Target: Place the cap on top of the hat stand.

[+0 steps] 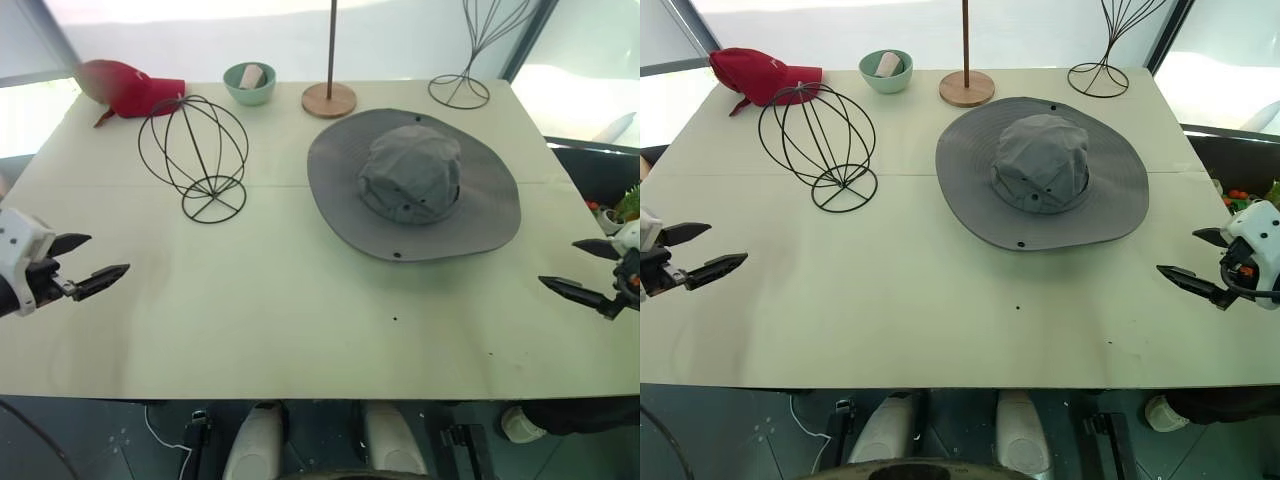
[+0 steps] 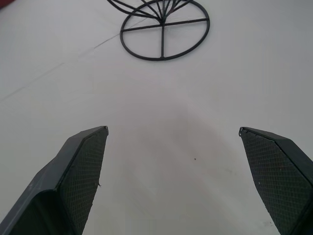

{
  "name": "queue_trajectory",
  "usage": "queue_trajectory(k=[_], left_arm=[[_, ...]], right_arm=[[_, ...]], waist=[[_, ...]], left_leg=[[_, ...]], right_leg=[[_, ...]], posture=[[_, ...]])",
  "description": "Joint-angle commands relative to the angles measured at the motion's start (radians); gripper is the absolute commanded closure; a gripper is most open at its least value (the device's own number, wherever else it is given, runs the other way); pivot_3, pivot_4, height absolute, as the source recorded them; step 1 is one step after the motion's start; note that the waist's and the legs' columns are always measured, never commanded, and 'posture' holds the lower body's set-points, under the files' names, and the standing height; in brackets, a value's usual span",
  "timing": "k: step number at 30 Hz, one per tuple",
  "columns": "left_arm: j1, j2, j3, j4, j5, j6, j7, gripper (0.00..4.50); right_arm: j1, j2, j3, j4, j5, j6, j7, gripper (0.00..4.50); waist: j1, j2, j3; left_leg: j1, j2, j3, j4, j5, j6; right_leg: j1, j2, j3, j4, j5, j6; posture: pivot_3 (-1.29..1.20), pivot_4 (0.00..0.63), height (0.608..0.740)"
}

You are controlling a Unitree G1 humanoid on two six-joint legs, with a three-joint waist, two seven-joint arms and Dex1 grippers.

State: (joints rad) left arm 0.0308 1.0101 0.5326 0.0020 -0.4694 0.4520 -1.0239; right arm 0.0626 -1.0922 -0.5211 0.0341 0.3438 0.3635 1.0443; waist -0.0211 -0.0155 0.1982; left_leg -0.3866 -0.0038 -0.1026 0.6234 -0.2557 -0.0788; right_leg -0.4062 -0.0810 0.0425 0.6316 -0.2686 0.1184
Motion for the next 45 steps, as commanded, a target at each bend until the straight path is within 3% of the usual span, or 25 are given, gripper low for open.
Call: queue_trajectory(k=[1,7,15,21,29,35,38,39,45], left_arm=[[-0.017,0.03,0.028,-0.098,-0.07,0.061,-0.037,0.0],[-0.164,0.062,-0.068,-0.272,-0.225,0.204,-0.09,0.0],[-0.369,0.021,-0.298,-0.299,-0.227,0.205,-0.136,0.0],[-0.441,-0.032,-0.399,-0.289,-0.19,0.177,-0.145,0.0],[-0.488,-0.068,-0.439,-0.276,-0.164,0.168,-0.14,0.0],[-0.497,-0.08,-0.439,-0.276,-0.157,0.169,-0.134,0.0],[-0.498,-0.083,-0.436,-0.276,-0.153,0.169,-0.131,0.0],[-0.502,-0.085,-0.436,-0.274,-0.152,0.17,-0.128,0.0],[-0.513,-0.092,-0.433,-0.273,-0.153,0.176,-0.115,0.0]], right_arm=[[-0.039,-0.018,-0.03,-0.033,-0.025,-0.03,-0.041,0.05],[-0.065,-0.063,0.019,-0.216,-0.07,-0.075,-0.031,0.05],[-0.068,-0.047,0.238,-0.382,-0.323,-0.156,-0.18,0.05],[-0.161,0.022,0.419,-0.331,-0.501,-0.202,-0.305,0.05],[-0.317,0.175,0.638,-0.122,-0.7,-0.269,-0.425,0.05],[-0.407,0.25,0.69,0.034,-0.761,-0.296,-0.482,0.05],[-0.417,0.266,0.694,0.059,-0.764,-0.306,-0.485,0.8],[-0.418,0.269,0.694,0.061,-0.762,-0.309,-0.484,1.23],[-0.402,0.288,0.673,0.036,-0.724,-0.303,-0.455,4.44]], waist=[[0.0,0.0,0.0],[0.001,0.0,0.0],[0.001,0.001,0.0],[-0.003,0.0,0.0],[-0.003,0.0,0.0],[-0.017,-0.002,-0.001],[-0.019,-0.002,-0.001],[-0.019,-0.002,-0.001],[-0.021,-0.002,-0.001]], left_leg=[[0.0,0.0,0.0,0.001,0.0,0.0],[-0.001,0.0,0.0,0.005,0.0,0.0],[-0.001,0.0,-0.001,0.006,0.0,0.0],[-0.002,0.0,-0.001,0.007,0.0,0.0],[-0.002,0.0,-0.001,0.008,0.0,0.0],[-0.002,0.0,-0.002,0.008,0.0,0.0],[-0.001,0.0,-0.002,0.009,0.0,0.0],[-0.001,0.0,-0.002,0.009,0.0,0.0],[-0.001,-0.001,-0.002,0.009,0.0,0.0]], right_leg=[[0.0,0.0,0.0,0.0,0.0,0.0],[0.001,0.0,0.0,0.003,0.0,0.0],[0.0,0.001,0.0,0.003,0.001,0.001],[0.0,0.001,0.0,0.003,0.001,0.001],[0.0,0.001,0.0,0.004,0.001,0.001],[0.001,0.001,0.0,0.005,0.002,0.001],[0.001,0.001,0.0,0.006,0.002,0.001],[0.001,0.001,0.0,0.006,0.002,0.001],[-0.001,0.001,0.0,0.01,0.002,0.002]], posture=[[0.0,0.15,0.74],[0.0,0.15,0.74],[0.0,0.15,0.74],[0.0,0.15,0.74],[0.0,0.15,0.74],[0.0,0.15,0.74],[0.0,0.15,0.74],[0.0,0.15,0.74],[0.0,0.15,0.74]])
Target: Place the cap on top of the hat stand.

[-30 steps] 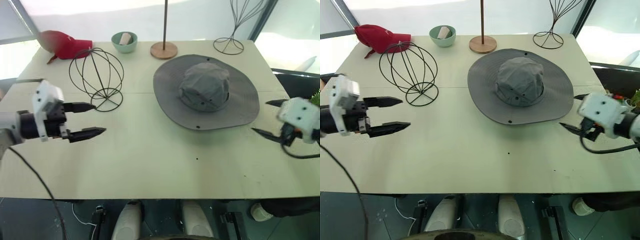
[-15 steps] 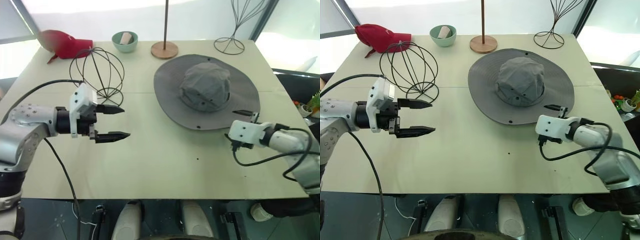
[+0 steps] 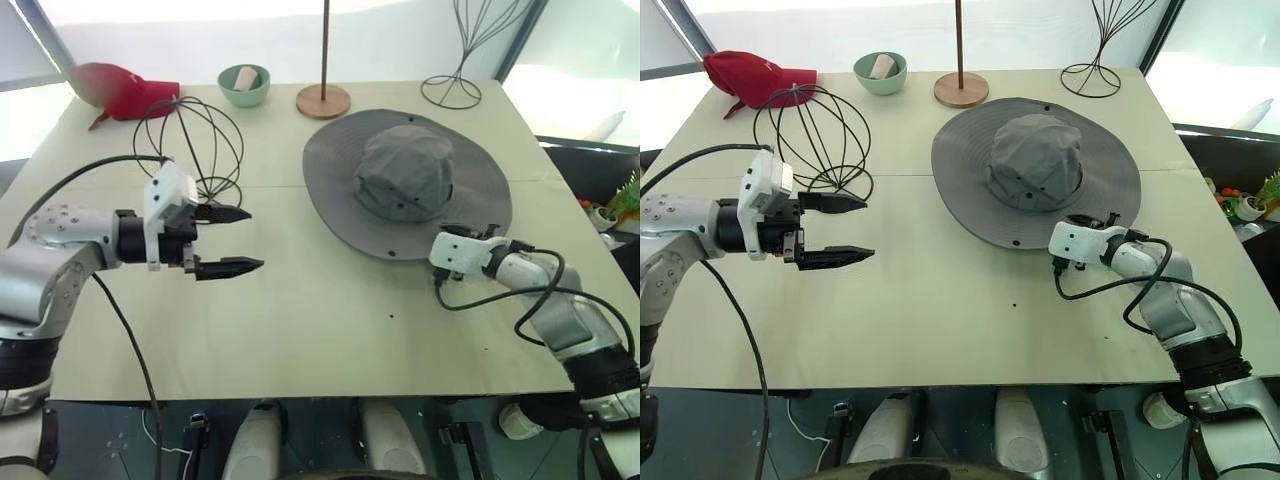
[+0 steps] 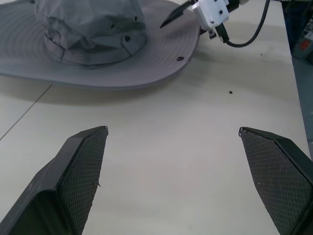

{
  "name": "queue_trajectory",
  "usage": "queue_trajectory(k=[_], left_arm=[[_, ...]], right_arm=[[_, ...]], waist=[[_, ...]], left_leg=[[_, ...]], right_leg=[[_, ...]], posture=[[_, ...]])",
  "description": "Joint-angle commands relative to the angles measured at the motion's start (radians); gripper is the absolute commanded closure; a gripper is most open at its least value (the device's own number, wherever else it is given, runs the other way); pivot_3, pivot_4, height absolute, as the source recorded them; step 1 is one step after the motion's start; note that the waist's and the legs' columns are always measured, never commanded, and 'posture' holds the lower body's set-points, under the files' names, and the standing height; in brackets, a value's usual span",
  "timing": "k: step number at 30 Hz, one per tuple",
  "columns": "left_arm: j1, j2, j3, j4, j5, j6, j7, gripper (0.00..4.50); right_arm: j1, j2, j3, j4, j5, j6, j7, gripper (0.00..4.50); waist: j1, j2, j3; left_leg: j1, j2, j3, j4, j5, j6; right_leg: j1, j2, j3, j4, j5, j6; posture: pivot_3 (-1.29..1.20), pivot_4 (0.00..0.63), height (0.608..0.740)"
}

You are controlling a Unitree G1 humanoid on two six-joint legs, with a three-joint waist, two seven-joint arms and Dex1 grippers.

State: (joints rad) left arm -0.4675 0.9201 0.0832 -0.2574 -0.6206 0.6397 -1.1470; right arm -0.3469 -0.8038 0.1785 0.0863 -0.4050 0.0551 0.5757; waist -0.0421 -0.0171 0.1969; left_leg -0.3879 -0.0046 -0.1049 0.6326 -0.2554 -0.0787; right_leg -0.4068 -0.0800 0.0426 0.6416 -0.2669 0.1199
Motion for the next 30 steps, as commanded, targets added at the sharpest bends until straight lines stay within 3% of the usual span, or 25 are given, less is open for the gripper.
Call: queue_trajectory(k=[1,14,21,30], left_arm=[[-0.015,-0.003,0.017,-0.014,-0.001,-0.011,0.01,0.0],[0.009,-0.002,0.062,-0.015,-0.014,-0.003,0.047,0.0],[0.017,0.017,0.192,-0.029,-0.064,0.044,0.113,0.0],[0.211,0.074,0.61,-0.083,-0.149,0.189,0.237,0.0]], right_arm=[[0.011,0.006,-0.036,-0.025,0.038,0.015,0.018,4.44],[-0.06,0.082,-0.14,-0.164,0.224,0.233,0.092,4.44],[-0.358,0.118,-0.157,-0.073,0.337,0.265,0.138,4.44],[-0.846,0.313,-0.066,0.275,0.356,0.091,0.153,4.44]], waist=[[-0.001,0.0,0.0],[-0.003,0.0,0.0],[-0.01,0.002,0.001],[-0.036,0.002,0.002]], left_leg=[[0.0,0.0,0.0,0.0,0.0,0.0],[0.001,0.0,-0.001,0.0,0.0,0.0],[0.001,0.0,-0.001,-0.001,0.0,0.0],[-0.002,0.0,-0.001,-0.003,0.0,0.0]], right_leg=[[0.0,0.0,0.0,0.002,0.0,0.0],[-0.002,0.0,0.0,0.006,0.0,0.0],[-0.003,0.001,0.0,0.006,0.0,0.0],[-0.008,0.0,0.001,0.007,0.0,0.0]], posture=[[0.0,0.15,0.74],[0.0,0.15,0.74],[0.0,0.15,0.74],[0.0,0.15,0.74]])
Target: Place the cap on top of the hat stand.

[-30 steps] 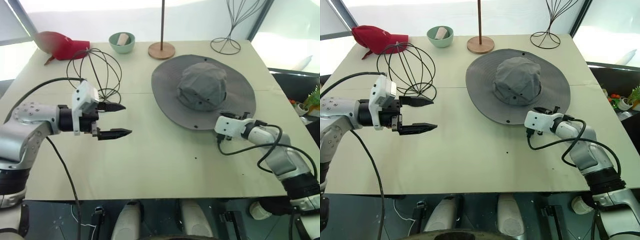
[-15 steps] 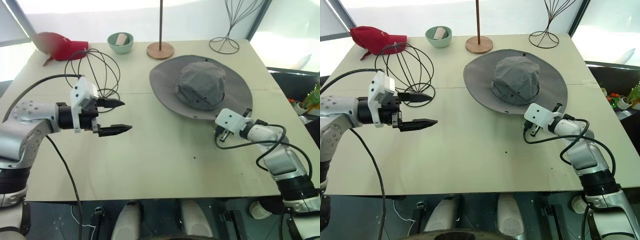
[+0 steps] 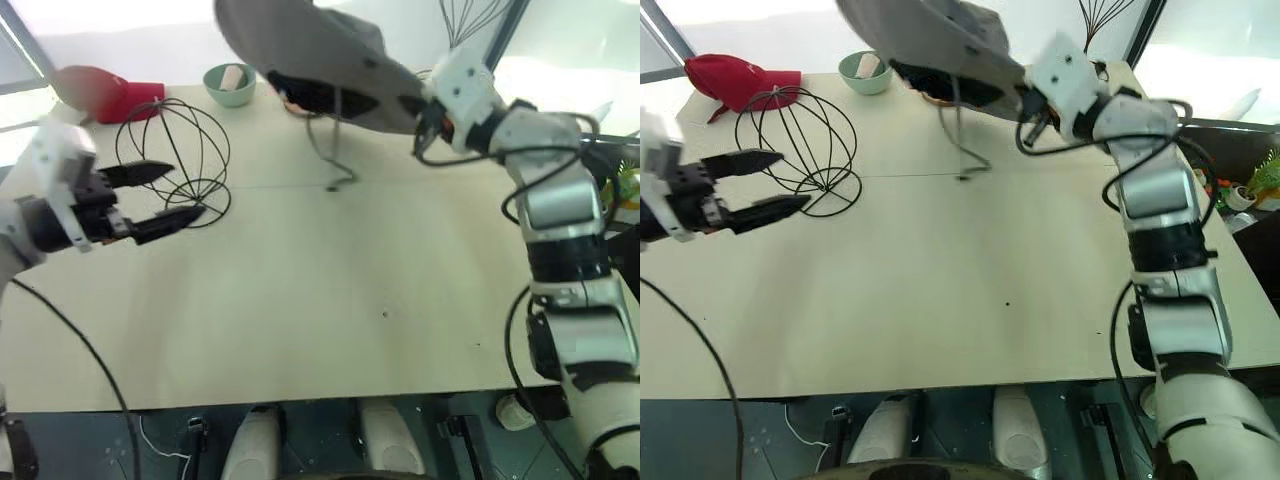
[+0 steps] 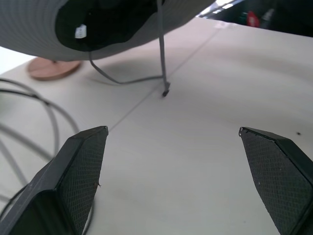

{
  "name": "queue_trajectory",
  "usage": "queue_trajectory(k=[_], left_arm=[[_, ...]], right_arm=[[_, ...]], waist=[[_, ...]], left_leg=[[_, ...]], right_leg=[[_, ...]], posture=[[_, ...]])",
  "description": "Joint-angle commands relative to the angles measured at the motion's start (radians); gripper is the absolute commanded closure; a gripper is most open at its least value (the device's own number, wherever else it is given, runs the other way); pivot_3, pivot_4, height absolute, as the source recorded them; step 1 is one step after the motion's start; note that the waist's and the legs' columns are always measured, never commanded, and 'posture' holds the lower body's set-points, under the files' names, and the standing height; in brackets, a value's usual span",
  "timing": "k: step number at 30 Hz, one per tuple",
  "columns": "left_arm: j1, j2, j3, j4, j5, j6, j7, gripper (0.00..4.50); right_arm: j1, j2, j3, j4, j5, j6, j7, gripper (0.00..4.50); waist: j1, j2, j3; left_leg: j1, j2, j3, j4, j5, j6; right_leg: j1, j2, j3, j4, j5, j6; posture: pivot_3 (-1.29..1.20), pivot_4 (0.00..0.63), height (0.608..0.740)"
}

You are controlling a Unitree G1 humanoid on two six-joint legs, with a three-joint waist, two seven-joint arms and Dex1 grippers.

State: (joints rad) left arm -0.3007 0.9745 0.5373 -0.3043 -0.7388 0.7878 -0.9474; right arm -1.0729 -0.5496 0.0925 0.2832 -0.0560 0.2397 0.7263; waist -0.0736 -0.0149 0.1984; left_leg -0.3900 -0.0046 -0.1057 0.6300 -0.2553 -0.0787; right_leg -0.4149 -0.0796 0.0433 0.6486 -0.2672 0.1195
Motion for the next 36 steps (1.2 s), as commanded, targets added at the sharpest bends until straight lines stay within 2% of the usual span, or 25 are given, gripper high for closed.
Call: queue_trajectory(k=[1,7,11,16,19,23,29,33,36], left_arm=[[0.07,0.019,0.202,-0.041,-0.038,0.055,0.049,0.0],[0.246,-0.009,0.48,-0.068,-0.072,0.134,0.095,0.0],[0.358,-0.048,0.577,-0.124,-0.078,0.138,0.116,0.0],[0.444,-0.085,0.669,-0.141,-0.102,0.139,0.137,0.0],[0.474,-0.098,0.716,-0.135,-0.126,0.142,0.149,0.0],[0.512,-0.109,0.772,-0.118,-0.16,0.147,0.168,0.0],[0.524,-0.1,0.779,-0.081,-0.198,0.132,0.193,0.0],[0.529,-0.083,0.766,-0.067,-0.211,0.125,0.192,0.0],[0.532,-0.072,0.756,-0.053,-0.211,0.118,0.188,0.0]], right_arm=[[-0.16,0.088,0.028,0.124,0.008,-0.121,0.004,4.44],[-0.413,0.301,0.059,0.48,-0.01,-0.311,-0.051,4.44],[-0.519,0.386,0.058,0.682,-0.033,-0.412,-0.106,4.44],[-0.579,0.46,0.062,0.796,-0.046,-0.506,-0.135,4.44],[-0.545,0.496,0.096,0.8,-0.078,-0.557,-0.136,4.44],[-0.429,0.514,0.165,0.751,-0.148,-0.628,-0.146,4.44],[-0.242,0.521,0.272,0.688,-0.273,-0.682,-0.218,4.44],[-0.185,0.464,0.389,0.681,-0.453,-0.756,-0.371,4.44],[-0.187,0.449,0.416,0.691,-0.506,-0.768,-0.447,4.44]], waist=[[-0.003,0.0,0.0],[-0.013,0.0,0.0],[-0.019,0.0,0.0],[-0.022,-0.002,-0.001],[-0.026,-0.002,-0.001],[-0.029,-0.003,-0.001],[-0.023,-0.003,-0.002],[-0.025,-0.003,-0.002],[-0.025,-0.003,-0.002]], left_leg=[[0.0,0.0,0.001,0.0,0.0,0.0],[-0.002,0.0,0.002,-0.001,0.0,0.0],[-0.002,0.0,0.002,-0.002,0.0,-0.001],[-0.002,0.0,0.001,-0.001,0.001,-0.002],[-0.002,0.0,0.001,-0.002,0.001,-0.002],[-0.002,0.0,0.001,-0.002,0.001,-0.002],[-0.002,0.0,0.001,-0.001,0.001,-0.002],[-0.002,0.0,0.001,-0.001,0.001,-0.002],[-0.002,0.0,0.001,-0.001,0.001,-0.003]], right_leg=[[-0.002,0.0,0.001,0.0,0.0,0.0],[-0.006,0.0,0.001,0.003,0.0,0.0],[-0.006,0.0,0.002,0.003,0.0,-0.001],[-0.005,-0.001,0.001,0.002,0.0,-0.001],[-0.007,0.0,0.001,0.004,0.0,-0.001],[-0.009,0.0,0.002,0.005,0.0,-0.002],[-0.008,0.0,0.002,0.006,0.0,-0.002],[-0.009,0.0,0.002,0.006,0.0,-0.002],[-0.009,0.0,0.002,0.007,0.0,-0.002]], posture=[[0.0,0.15,0.74],[0.0,0.15,0.74],[0.0,0.15,0.74],[0.0,0.15,0.74],[0.0,0.15,0.74],[0.0,0.15,0.74],[0.0,0.15,0.74],[0.0,0.15,0.74],[0.0,0.15,0.74]])
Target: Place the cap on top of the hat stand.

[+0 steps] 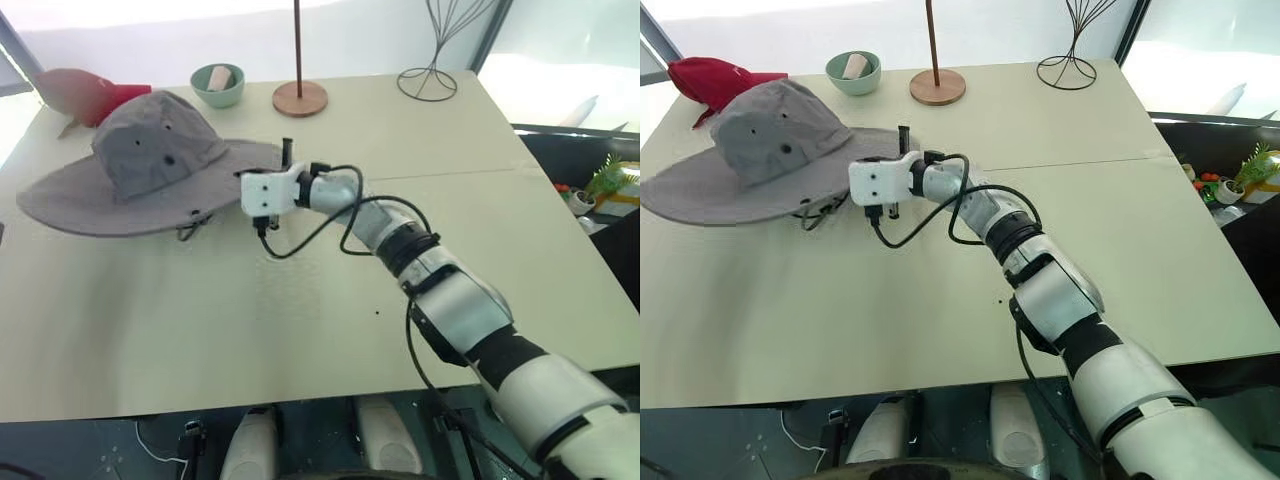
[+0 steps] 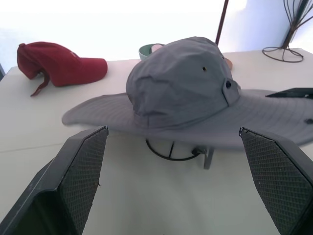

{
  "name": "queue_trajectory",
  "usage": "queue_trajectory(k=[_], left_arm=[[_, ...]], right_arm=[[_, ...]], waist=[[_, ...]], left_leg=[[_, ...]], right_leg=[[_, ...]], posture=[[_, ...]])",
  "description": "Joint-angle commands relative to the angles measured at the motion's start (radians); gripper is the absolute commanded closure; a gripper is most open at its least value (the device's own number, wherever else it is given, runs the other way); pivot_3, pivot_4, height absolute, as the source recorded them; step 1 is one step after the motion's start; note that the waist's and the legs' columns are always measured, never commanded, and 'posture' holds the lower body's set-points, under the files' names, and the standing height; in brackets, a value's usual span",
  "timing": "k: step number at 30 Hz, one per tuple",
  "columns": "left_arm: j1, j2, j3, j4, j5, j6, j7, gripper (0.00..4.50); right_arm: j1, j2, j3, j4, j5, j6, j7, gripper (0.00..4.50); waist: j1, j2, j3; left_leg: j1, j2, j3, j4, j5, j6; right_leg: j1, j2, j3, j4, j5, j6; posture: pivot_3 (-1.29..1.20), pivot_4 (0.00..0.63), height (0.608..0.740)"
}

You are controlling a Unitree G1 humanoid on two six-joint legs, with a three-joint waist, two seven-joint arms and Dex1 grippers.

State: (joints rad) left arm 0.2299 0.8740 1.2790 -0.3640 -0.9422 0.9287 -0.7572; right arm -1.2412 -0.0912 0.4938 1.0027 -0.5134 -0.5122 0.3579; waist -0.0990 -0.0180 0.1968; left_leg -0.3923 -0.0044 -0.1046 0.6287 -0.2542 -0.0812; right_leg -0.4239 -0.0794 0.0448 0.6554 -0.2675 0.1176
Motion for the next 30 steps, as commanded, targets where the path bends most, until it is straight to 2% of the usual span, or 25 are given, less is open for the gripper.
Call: queue_trajectory(k=[1,4,8,15,21,30], left_arm=[[0.0,0.033,0.01,0.012,-0.007,-0.026,-0.002,0.0],[-0.007,0.047,-0.005,0.028,-0.006,-0.032,-0.001,0.0],[-0.016,0.063,-0.023,0.047,-0.003,-0.04,-0.005,0.0],[-0.016,0.085,-0.034,0.072,0.004,-0.051,-0.017,0.0],[-0.013,0.097,-0.029,0.074,0.004,-0.049,-0.022,0.0],[-0.017,0.109,-0.029,0.076,0.007,-0.047,-0.027,0.0]], right_arm=[[-0.024,-0.013,0.02,-0.025,-0.064,-0.018,-0.102,4.44],[-0.04,-0.023,0.04,-0.012,-0.116,-0.023,-0.166,4.44],[-0.057,-0.054,0.131,0.003,-0.263,-0.029,-0.328,4.44],[-0.016,0.01,0.151,0.043,-0.278,-0.028,-0.409,4.44],[0.001,0.05,0.122,0.082,-0.235,-0.022,-0.41,4.44],[-0.015,0.058,0.153,0.121,-0.275,0.011,-0.468,4.44]], waist=[[0.0,0.0,0.0],[0.0,0.0,0.0],[0.003,0.0,0.0],[-0.002,-0.001,0.0],[-0.003,-0.001,0.0],[-0.003,-0.001,0.0]], left_leg=[[0.0,0.0,0.0,0.0,0.0,0.0],[0.0,0.0,0.0,0.0,0.0,0.0],[0.0,0.0,0.0,0.0,0.0,0.0],[0.0,0.0,0.0,0.0,0.0,0.0],[0.0,0.0,0.0,-0.001,0.0,0.0],[0.0,0.0,0.0,-0.001,0.0,0.0]], right_leg=[[0.0,0.0,0.0,0.0,0.0,0.0],[0.0,0.0,0.0,0.0,0.0,0.0],[0.0,0.0,0.0,0.0,0.0,0.0],[0.0,0.0,0.0,0.0,0.0,0.0],[0.0,0.0,0.0,0.0,0.0,0.0],[0.0,0.0,0.0,0.0,0.0,-0.001]], posture=[[0.0,0.15,0.74],[0.0,0.15,0.74],[0.0,0.15,0.74],[0.0,0.15,0.74],[0.0,0.15,0.74],[0.0,0.15,0.74]])
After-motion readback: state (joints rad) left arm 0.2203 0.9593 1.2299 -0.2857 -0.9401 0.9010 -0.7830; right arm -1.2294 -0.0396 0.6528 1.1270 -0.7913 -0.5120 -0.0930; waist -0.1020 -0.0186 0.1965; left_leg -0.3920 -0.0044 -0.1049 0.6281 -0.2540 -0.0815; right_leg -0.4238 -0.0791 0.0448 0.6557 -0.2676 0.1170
